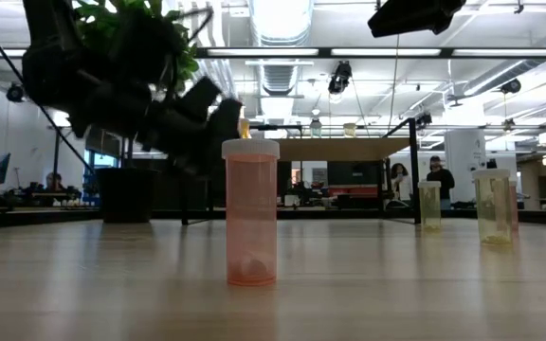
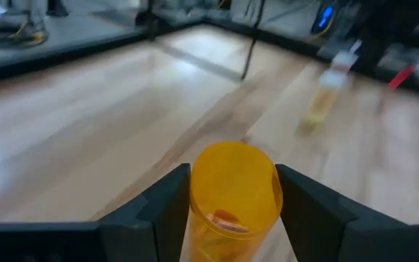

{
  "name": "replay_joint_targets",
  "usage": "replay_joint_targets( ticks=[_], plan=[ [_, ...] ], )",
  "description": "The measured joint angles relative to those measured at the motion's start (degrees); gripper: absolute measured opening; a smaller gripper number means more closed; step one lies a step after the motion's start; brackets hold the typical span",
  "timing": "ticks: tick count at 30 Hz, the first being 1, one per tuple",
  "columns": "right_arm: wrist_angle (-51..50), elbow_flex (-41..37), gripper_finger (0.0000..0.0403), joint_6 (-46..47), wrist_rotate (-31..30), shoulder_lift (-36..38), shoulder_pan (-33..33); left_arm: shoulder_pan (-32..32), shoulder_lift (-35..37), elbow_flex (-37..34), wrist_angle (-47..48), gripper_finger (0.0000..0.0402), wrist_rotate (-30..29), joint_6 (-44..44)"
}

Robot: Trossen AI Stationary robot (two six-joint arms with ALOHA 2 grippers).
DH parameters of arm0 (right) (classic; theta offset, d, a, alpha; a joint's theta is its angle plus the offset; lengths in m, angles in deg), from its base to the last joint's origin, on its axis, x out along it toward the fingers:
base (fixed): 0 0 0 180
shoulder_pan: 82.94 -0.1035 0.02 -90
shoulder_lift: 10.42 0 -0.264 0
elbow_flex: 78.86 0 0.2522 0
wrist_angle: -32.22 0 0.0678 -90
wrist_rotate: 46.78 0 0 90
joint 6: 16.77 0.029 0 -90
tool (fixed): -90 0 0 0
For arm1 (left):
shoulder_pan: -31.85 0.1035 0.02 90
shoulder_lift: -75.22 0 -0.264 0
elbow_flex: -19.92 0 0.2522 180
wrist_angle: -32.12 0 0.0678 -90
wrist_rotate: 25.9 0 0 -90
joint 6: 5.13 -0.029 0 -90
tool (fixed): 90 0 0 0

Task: Pick and place medicine bottles onto shelf by color
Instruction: Put the orange pill bottle on the shelf

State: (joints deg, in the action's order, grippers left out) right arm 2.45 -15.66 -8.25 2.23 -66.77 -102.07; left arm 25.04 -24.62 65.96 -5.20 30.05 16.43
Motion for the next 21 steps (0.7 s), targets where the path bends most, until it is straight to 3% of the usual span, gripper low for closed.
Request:
replay_joint_targets(
  ticks=[7,12,21],
  plan=[
    [0.0,0.0,0.0167,0.0,0.0,0.0,0.0,-0.3,8.3,4.2,1.1,0.0175,0.7,-9.6],
    [-0.1,0.0,0.0167,0.0,0.0,0.0,0.0,0.8,14.1,8.1,9.1,0.0175,-2.4,-14.9],
    [-0.1,0.0,0.0166,-0.1,0.0,0.0,0.0,4.9,14.1,18.0,15.7,0.0175,-9.5,-26.0]
  ],
)
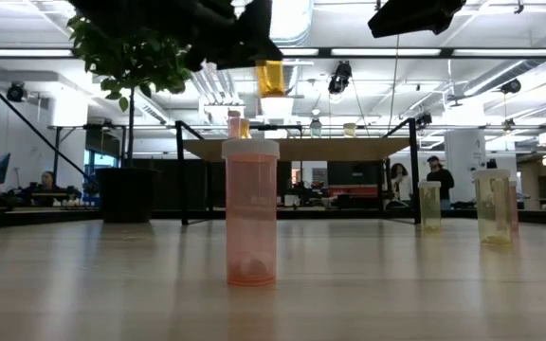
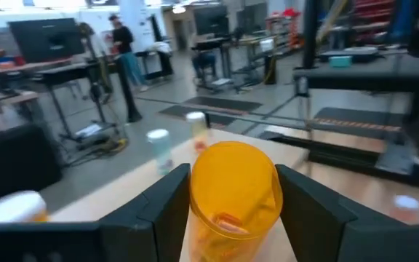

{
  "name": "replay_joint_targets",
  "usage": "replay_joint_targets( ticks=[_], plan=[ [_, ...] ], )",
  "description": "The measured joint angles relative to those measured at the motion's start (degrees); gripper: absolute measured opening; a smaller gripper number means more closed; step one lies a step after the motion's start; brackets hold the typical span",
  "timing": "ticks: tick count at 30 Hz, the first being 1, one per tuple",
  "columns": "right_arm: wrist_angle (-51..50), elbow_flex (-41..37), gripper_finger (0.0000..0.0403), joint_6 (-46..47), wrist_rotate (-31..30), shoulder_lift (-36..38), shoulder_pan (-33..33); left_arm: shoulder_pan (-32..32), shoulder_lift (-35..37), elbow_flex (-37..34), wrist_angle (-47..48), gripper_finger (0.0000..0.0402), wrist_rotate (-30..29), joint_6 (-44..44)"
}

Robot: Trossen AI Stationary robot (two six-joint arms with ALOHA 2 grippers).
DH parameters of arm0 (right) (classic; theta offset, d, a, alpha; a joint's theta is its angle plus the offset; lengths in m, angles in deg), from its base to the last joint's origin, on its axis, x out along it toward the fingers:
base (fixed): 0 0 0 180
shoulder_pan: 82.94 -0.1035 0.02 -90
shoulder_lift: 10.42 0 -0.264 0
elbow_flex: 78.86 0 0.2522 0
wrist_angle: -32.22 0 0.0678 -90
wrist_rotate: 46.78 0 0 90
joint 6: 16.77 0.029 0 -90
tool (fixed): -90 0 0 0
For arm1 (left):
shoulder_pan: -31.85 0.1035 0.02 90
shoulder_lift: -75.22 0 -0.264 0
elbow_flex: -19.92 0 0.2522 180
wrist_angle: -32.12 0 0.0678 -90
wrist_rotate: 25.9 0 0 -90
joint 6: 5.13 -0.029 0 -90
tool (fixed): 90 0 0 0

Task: Pick and place medicine bottles onto shelf by color
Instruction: Put the orange pill bottle on the shelf

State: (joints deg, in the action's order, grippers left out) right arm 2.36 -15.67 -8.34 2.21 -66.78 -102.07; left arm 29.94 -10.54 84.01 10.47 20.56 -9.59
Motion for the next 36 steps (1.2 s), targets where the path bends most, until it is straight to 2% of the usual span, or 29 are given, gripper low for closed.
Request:
replay_joint_targets(
  ticks=[9,19,26,36],
  plan=[
    [0.0,0.0,0.0166,-0.1,0.0,0.0,0.0,5.1,-2.0,7.3,13.1,0.0175,0.2,1.1],
    [-0.2,0.0,0.0166,-0.1,0.0,0.0,0.0,9.9,-6.5,9.6,14.3,0.0175,4.1,5.9],
    [-0.5,0.0,0.0166,0.1,0.0,0.0,0.0,11.6,-9.3,9.4,14.2,0.0175,4.3,8.6],
    [-0.8,0.0,0.0167,0.1,0.0,0.0,0.0,12.3,-9.2,9.4,13.1,0.0177,4.2,8.6]
  ],
)
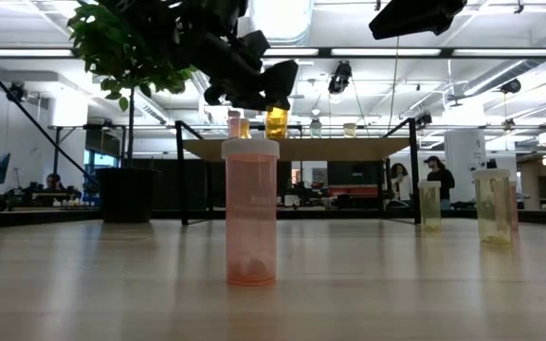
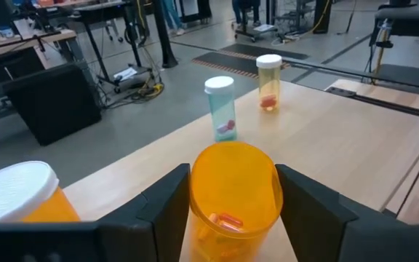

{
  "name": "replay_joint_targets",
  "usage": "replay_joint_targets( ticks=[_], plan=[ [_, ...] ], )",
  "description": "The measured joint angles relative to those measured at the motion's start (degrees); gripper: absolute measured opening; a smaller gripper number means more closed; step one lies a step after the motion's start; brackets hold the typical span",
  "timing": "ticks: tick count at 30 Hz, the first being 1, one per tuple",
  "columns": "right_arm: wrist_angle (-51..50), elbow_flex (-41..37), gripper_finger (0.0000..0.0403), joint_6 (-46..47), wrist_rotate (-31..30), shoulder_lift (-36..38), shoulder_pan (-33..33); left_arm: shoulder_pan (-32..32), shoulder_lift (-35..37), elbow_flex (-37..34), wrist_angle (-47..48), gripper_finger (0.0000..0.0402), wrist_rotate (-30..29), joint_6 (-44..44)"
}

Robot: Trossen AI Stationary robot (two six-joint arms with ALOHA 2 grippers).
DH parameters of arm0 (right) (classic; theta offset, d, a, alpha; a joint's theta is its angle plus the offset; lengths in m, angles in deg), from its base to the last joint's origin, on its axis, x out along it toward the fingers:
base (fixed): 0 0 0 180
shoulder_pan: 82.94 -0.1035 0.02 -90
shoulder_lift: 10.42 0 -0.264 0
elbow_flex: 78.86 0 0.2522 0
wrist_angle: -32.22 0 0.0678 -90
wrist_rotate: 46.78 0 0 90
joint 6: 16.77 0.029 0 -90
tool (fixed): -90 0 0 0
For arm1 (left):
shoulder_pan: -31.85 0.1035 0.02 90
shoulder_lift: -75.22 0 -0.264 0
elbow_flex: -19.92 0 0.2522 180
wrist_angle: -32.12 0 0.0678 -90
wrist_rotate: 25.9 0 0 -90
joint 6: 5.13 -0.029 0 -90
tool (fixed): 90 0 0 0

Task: Pick and place medicine bottles onto shelf by color
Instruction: Put the orange pill bottle on the shelf, then put the yellow pill bottle on the shelf

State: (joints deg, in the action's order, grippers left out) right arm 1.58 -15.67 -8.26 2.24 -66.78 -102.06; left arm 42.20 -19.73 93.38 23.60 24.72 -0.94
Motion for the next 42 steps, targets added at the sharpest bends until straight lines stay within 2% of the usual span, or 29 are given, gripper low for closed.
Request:
replay_joint_targets(
  ticks=[14,22,29,32,38,42],
  plan=[
    [0.0,0.0,0.0166,0.0,0.0,0.0,0.0,0.2,0.0,0.0,0.2,0.0227,0.0,0.0],
    [-0.3,0.0,0.0167,0.0,0.1,0.0,0.0,0.2,1.6,0.2,0.2,0.0229,-0.1,-3.4],
    [-1.0,0.0,0.0167,0.0,1.3,0.1,-1.5,-0.6,6.7,0.1,0.4,0.0229,-0.1,-3.6],
    [-1.0,0.0,0.0167,1.6,5.5,0.0,-2.9,-2.1,9.5,0.1,0.9,0.0229,0.2,-4.9],
    [-1.3,0.0,0.0167,12.1,12.5,-0.1,-4.0,-8.4,15.3,-0.2,1.0,0.0229,2.9,-14.2],
    [-3.8,0.0,0.0176,15.9,12.5,-1.2,-4.0,-13.3,19.5,-1.1,3.5,0.0229,9.8,-19.0]
  ],
)
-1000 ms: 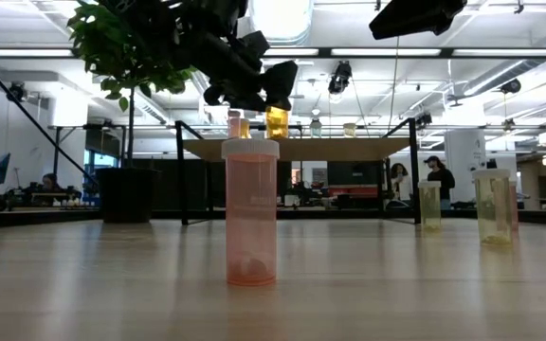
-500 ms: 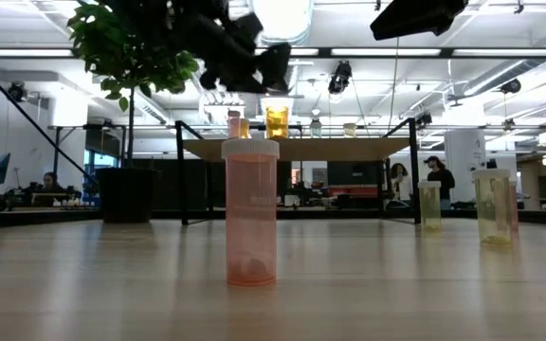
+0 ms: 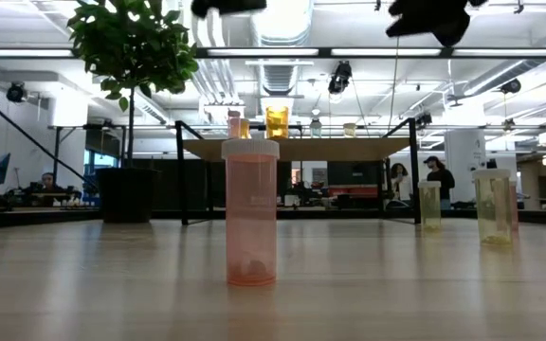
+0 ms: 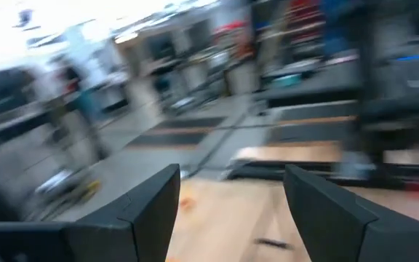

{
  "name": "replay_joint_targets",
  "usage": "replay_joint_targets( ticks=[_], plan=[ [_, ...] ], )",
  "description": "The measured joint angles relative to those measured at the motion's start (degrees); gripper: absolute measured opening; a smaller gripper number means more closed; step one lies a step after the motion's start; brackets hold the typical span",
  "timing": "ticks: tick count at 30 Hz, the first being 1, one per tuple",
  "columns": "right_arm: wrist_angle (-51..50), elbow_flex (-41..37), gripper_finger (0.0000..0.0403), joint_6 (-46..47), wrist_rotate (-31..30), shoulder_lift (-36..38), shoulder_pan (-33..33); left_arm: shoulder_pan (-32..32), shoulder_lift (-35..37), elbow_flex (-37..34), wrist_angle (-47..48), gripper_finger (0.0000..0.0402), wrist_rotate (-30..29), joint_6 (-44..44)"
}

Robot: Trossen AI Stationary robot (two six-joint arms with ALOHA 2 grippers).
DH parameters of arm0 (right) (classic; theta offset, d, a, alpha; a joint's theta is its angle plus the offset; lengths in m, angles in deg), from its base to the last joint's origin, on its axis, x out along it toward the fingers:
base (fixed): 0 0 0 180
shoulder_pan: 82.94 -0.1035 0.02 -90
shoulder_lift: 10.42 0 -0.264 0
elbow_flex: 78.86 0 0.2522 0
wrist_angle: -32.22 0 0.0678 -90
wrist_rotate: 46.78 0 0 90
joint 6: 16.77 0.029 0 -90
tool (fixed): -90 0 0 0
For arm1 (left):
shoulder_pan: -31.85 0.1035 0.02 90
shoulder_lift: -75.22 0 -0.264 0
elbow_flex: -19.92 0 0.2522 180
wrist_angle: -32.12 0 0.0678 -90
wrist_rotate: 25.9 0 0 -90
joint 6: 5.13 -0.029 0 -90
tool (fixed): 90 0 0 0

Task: Pick and place medicine bottles onto shelf by color
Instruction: Put the yellow pill bottle on the shelf

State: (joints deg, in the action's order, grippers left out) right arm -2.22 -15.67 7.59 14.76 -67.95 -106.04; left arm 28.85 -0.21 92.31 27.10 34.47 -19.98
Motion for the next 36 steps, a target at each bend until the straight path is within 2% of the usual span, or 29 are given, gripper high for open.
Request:
replay_joint_targets(
  ticks=[4,9,15,22,28,36],
  plan=[
    [-0.7,0.0,0.0203,1.1,0.0,-2.7,0.2,-4.4,3.5,-2.0,3.5,0.0229,3.7,-1.5],
    [-4.9,0.0,0.023,-1.7,0.0,-6.6,0.3,-8.5,7.6,-6.3,4.3,0.0229,3.9,-3.1],
    [-8.2,-2.2,0.0242,-2.9,-0.3,-8.9,1.2,-11.0,11.8,-10.1,4.3,0.0229,4.0,-3.6],
    [-6.7,-11.3,0.0233,-1.0,-3.6,-3.6,3.2,-11.2,15.1,-12.6,4.2,0.0228,3.6,-3.7],
    [-1.1,-18.7,0.0231,-0.2,-4.5,0.1,6.3,-11.1,16.6,-13.8,4.3,0.0228,2.0,-4.0],
    [-0.8,-21.9,0.023,3.1,0.4,0.0,9.6,-11.1,16.5,-13.9,4.4,0.0228,-0.9,-7.9]
  ],
)
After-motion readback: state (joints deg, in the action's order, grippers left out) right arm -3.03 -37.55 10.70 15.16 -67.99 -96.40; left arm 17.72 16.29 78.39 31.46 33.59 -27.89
